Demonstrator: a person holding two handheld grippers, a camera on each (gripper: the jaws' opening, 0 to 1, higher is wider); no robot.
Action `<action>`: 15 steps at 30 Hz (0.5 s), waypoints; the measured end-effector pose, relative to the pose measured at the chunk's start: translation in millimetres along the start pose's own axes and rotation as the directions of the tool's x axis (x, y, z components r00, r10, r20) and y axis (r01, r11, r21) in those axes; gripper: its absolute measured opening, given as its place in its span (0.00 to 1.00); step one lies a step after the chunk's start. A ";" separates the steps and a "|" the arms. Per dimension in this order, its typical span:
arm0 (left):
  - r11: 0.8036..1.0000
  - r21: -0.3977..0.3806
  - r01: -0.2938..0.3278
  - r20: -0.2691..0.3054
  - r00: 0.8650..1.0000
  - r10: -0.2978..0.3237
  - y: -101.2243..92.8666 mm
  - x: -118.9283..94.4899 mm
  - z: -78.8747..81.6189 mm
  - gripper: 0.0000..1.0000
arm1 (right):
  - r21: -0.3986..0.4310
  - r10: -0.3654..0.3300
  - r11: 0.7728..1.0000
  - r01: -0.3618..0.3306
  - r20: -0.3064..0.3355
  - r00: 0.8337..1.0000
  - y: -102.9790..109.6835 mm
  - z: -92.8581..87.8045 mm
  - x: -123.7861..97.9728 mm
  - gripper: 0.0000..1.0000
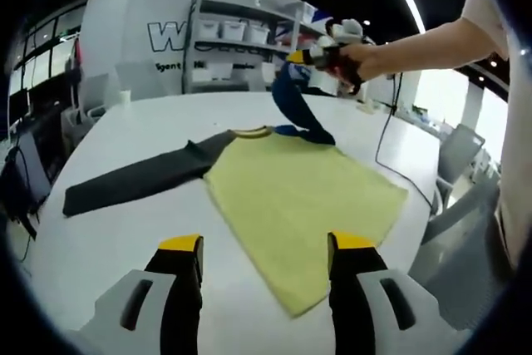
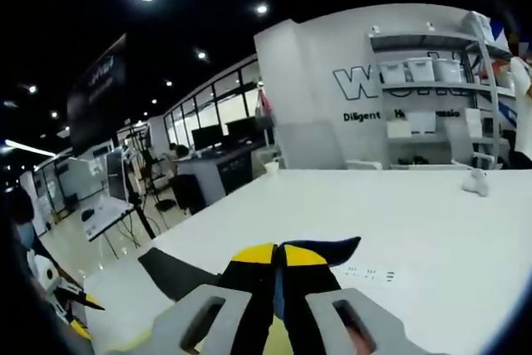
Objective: Fold the garment on the visible template until the final outline fits inside the template.
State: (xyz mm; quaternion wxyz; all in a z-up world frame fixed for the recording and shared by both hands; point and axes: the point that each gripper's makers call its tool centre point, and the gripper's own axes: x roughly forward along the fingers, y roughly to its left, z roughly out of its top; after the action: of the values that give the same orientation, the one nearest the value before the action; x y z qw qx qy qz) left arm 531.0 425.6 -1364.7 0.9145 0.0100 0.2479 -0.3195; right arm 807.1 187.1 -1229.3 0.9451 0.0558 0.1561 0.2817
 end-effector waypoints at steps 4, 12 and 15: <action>1.000 -0.001 -0.003 0.007 1.000 0.003 0.9 -1.8 1.6 0.58 | -0.015 0.020 1.000 -0.020 -0.037 0.999 7.2 -13.1 9.3 0.00; 1.000 -0.007 -0.007 0.016 1.000 0.007 2.4 -2.7 3.1 0.58 | -0.055 0.074 0.995 -0.081 -0.124 0.989 36.8 -48.4 30.0 0.00; 1.000 -0.007 -0.008 0.015 1.000 0.008 2.6 -2.9 3.0 0.58 | -0.057 0.083 0.994 -0.092 -0.147 0.986 41.7 -60.0 38.2 0.00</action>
State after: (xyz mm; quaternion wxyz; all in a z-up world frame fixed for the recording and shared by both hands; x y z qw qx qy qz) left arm 532.0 428.8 -1361.1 0.9176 0.0055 0.2421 -0.3152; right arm 796.3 244.0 -1288.0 0.9193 0.0119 0.2123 0.3312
